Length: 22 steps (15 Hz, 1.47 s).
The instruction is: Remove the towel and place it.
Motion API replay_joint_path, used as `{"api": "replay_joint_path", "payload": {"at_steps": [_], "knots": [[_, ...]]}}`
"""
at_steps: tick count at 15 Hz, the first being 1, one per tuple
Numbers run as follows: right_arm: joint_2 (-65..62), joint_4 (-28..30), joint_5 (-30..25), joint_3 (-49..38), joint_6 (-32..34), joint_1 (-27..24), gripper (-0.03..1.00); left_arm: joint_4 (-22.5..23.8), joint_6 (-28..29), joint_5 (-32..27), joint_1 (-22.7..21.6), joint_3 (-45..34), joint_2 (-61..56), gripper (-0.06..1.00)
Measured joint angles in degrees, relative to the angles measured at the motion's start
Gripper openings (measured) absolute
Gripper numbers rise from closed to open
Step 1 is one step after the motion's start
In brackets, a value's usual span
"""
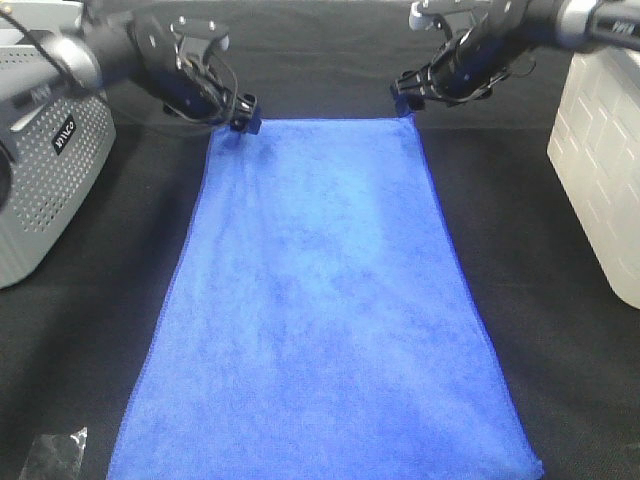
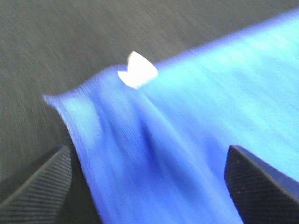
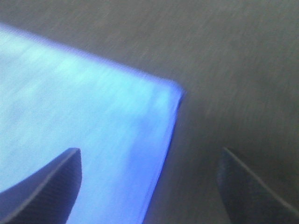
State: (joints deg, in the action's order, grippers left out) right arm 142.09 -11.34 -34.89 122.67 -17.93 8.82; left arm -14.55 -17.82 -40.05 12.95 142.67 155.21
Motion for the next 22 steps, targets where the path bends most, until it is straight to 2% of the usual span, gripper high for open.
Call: {"api": "replay_joint_path", "payload": {"at_steps": [1, 2, 4, 6, 7, 8, 11, 13, 15, 18, 22], "knots": [[-2.0, 0.0, -4.8, 0.0, 1.7, 0.0, 0.76, 0.1, 0.5, -5.7, 0.0, 0.0, -2.6, 0.82], [-2.0, 0.0, -4.8, 0.0, 1.7, 0.0, 0.76, 0.1, 0.5, -5.7, 0.0, 0.0, -2.6, 0.82], [-7.1, 1.0, -15.0, 0.0, 7.5, 0.0, 0.76, 0.1, 2.6, -16.8, 0.0, 0.1, -8.6, 0.82], [-12.9, 3.2, -25.0, 0.0, 11.6, 0.0, 0.76, 0.7, 5.7, -25.4, 0.0, 0.3, -14.2, 0.82], [-17.3, 4.0, -30.9, 0.0, 13.2, 0.0, 0.76, 3.1, 7.7, -28.7, 0.0, 0.3, -17.8, 0.82], [-20.1, 4.1, -33.2, 0.0, 13.5, 0.0, 0.76, 5.9, 10.3, -29.1, 0.0, 0.3, -20.1, 0.82], [-27.1, 4.3, -34.8, 0.0, 14.2, -1.4, 0.76, 13.6, 17.0, -29.3, -2.9, 0.3, -25.1, 0.82], [-30.0, 4.5, -34.8, 0.0, 16.0, -6.1, 0.76, 14.6, 18.5, -29.3, -8.4, 0.3, -28.2, 0.82], [-32.4, 5.8, -34.9, -0.4, 16.4, -8.1, 0.76, 14.6, 18.5, -29.3, -12.0, -2.3, -31.2, 0.82], [-40.3, 6.4, -34.8, -6.6, 16.6, -8.0, 0.76, 15.0, 18.4, -29.3, -14.2, -15.6, -40.3, 0.82], [-58.1, 7.0, -34.8, -26.1, 16.6, -8.0, 0.76, 15.7, 18.5, -28.1, -14.2, -38.8, -58.2, 0.82]]}}
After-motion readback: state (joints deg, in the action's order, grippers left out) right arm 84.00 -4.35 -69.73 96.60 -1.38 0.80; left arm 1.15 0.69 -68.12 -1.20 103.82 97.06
